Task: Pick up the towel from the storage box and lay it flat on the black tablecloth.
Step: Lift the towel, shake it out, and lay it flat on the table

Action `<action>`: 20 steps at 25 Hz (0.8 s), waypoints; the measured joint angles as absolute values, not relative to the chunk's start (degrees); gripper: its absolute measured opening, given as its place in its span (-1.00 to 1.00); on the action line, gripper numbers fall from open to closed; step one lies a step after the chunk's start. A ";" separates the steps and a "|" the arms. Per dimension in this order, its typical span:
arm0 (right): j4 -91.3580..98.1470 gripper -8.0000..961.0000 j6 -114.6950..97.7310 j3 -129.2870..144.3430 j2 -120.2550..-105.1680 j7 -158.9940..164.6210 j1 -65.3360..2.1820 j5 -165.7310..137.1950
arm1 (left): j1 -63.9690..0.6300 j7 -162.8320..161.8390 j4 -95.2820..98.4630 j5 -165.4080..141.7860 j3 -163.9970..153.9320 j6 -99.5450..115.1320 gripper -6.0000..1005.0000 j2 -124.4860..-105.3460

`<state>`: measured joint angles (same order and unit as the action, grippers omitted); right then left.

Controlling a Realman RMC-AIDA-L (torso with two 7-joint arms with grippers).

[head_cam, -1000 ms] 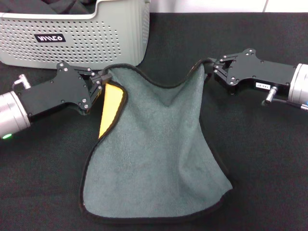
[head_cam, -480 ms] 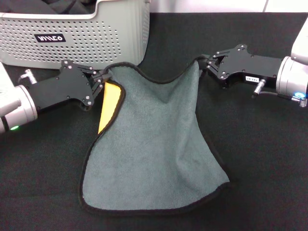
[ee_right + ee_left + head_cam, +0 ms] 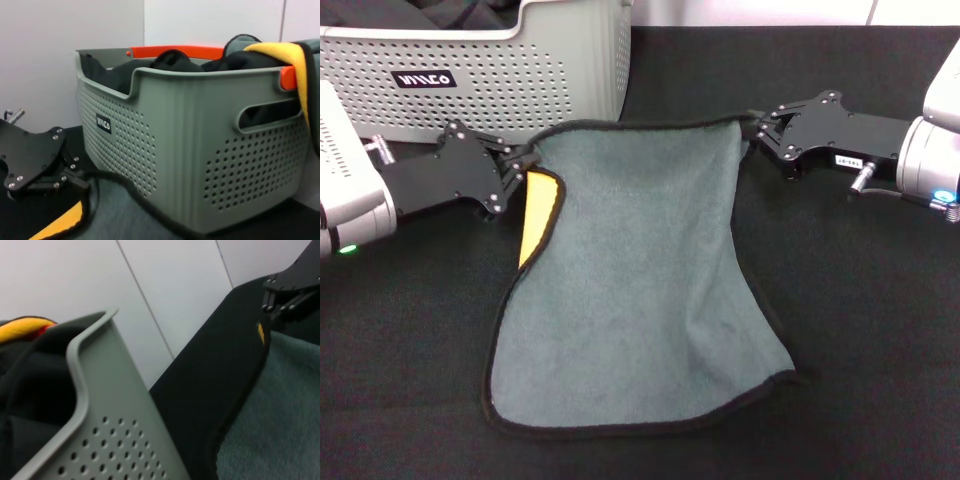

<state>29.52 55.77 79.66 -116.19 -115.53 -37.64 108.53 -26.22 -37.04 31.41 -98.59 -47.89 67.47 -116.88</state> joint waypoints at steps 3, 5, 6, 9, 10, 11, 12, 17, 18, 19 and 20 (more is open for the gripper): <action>29.52 -0.93 55.18 79.68 -116.18 -115.52 -37.59 108.54 | -27.02 -38.18 31.43 -99.90 -47.89 66.78 -0.96 -116.30; 29.52 -0.93 54.77 79.68 -116.19 -115.51 -37.59 108.54 | -27.89 -39.34 31.48 -101.66 -47.90 66.50 -0.96 -116.08; 29.52 -0.93 54.40 79.70 -116.19 -115.51 -37.62 108.54 | -28.30 -39.65 31.49 -102.57 -47.90 66.27 -0.96 -116.04; 29.52 -0.93 53.49 79.79 -116.19 -115.58 -37.83 108.44 | -29.65 -39.95 31.52 -105.75 -47.90 64.70 -0.96 -116.14; 29.52 -0.93 53.20 79.84 -116.19 -115.58 -37.88 108.32 | -30.13 -39.95 31.52 -106.89 -47.90 64.10 -0.96 -116.26; 29.53 -0.93 52.86 79.96 -116.19 -115.58 -37.93 108.31 | -30.57 -39.94 31.54 -107.85 -47.90 63.61 -0.96 -116.35; 29.52 -0.93 52.61 80.08 -116.19 -115.59 -37.96 108.31 | -30.93 -39.93 31.57 -108.66 -47.90 63.19 -0.96 -116.41; 29.41 -0.93 51.00 80.25 -116.19 -115.47 -38.35 108.51 | -31.66 -39.54 33.35 -110.96 -48.00 61.73 -0.96 -116.60; 29.19 -0.93 50.71 80.25 -116.19 -115.35 -38.56 108.52 | -31.68 -39.48 33.82 -111.28 -48.04 61.61 -0.96 -116.65; 29.10 -0.93 50.60 80.25 -116.19 -115.27 -38.65 108.52 | -31.70 -39.46 34.36 -111.60 -48.06 61.55 -0.96 -116.68; 28.93 -0.93 50.30 80.25 -116.19 -115.05 -38.84 108.51 | -31.75 -39.46 35.03 -111.96 -48.08 61.51 -0.96 -116.72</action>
